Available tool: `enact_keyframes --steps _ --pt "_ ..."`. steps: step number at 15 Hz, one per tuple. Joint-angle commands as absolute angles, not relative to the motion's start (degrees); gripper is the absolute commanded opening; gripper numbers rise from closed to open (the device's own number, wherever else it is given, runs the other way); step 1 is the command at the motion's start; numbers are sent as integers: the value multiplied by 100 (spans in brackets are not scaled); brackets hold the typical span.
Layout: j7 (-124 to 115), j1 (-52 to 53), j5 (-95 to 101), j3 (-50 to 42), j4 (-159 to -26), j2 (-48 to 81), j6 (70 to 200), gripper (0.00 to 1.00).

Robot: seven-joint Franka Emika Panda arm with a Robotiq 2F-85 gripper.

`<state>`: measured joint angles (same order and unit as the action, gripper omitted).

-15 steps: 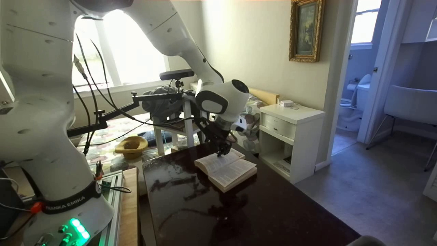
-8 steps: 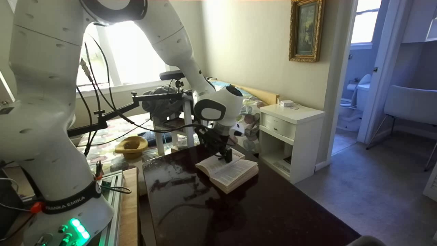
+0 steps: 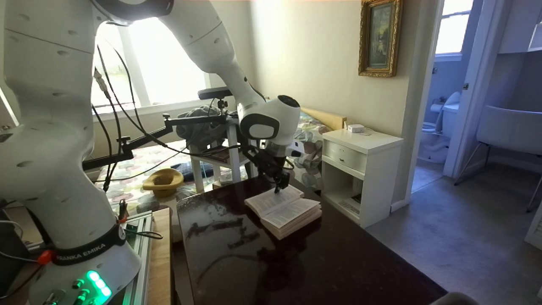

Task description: Close the purple book.

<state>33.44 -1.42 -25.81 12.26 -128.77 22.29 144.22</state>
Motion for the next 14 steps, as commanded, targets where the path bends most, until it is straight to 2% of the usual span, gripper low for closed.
enact_keyframes --steps 1,14 --pt "3200 -296 -2675 1339 -13075 1739 14461 100" --pt "1902 -358 -1793 216 -13396 930 15021 100"
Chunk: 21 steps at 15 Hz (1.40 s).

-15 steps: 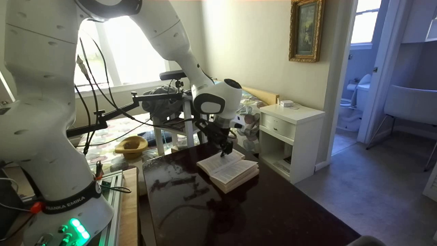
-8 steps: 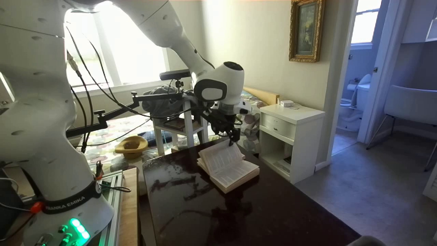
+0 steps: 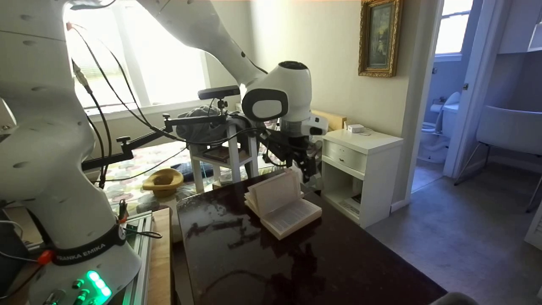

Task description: Close the purple book.

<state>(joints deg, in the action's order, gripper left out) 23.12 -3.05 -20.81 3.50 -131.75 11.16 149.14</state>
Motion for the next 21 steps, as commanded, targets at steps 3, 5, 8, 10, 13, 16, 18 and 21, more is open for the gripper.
enact_keyframes --steps 3,5,8,10,13,16,18,21 --pt "1624 -415 -1622 16 -13448 982 15007 100" --pt "1532 -463 -1634 -60 -13490 1003 14944 100" --pt "1428 -516 -1678 -129 -13550 1115 14883 100" --pt "1516 -598 -1839 -109 -13566 1193 14813 100" --pt "2012 -883 -2419 26 -13531 1262 14566 100" --pt "2960 -1236 -3296 191 -13484 1299 14286 100" --pt "3585 -1386 -3687 209 -13457 1371 14157 100" --pt "4230 -1482 -3824 104 -13408 1527 13966 100"
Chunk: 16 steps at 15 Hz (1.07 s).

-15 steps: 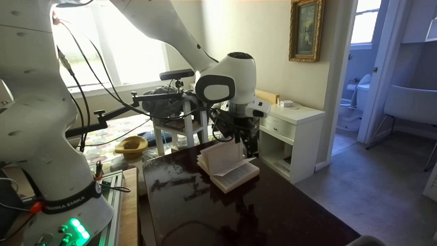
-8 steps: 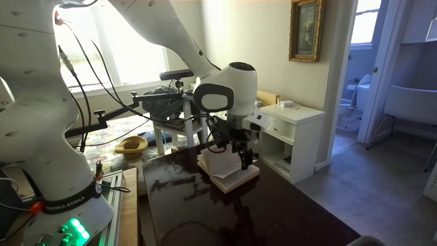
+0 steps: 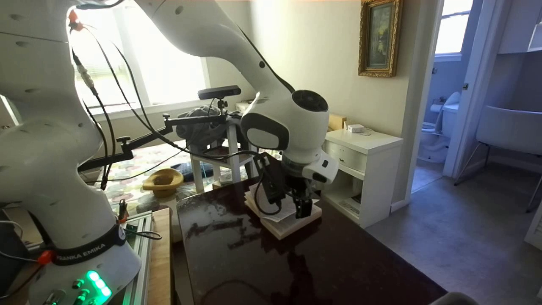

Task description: Close the purple book.

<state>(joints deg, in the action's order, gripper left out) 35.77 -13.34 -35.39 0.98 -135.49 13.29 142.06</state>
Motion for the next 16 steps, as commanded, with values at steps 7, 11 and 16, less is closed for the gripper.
enact_keyframes --steps 7,11,16 --pt "5264 -1681 -3939 153 -13092 2128 13663 100" --pt "5542 -1689 -4088 230 -12914 2419 13570 100" --pt "5666 -1689 -4366 348 -12728 2648 13333 100"
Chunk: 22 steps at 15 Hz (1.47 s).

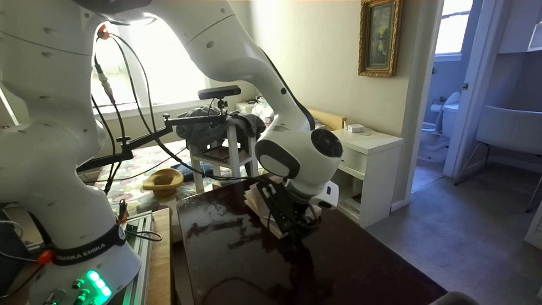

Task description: Close the purple book.

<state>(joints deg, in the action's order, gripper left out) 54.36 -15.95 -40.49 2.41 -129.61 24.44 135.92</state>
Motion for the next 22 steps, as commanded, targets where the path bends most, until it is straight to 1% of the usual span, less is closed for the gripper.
enact_keyframes --steps 1,11,22 --pt "5696 -1701 -4434 367 -12686 2681 13260 100" --pt "6121 -1637 -5134 272 -12557 2548 12857 100" --pt "6446 -1506 -5197 82 -12567 2136 11853 100"
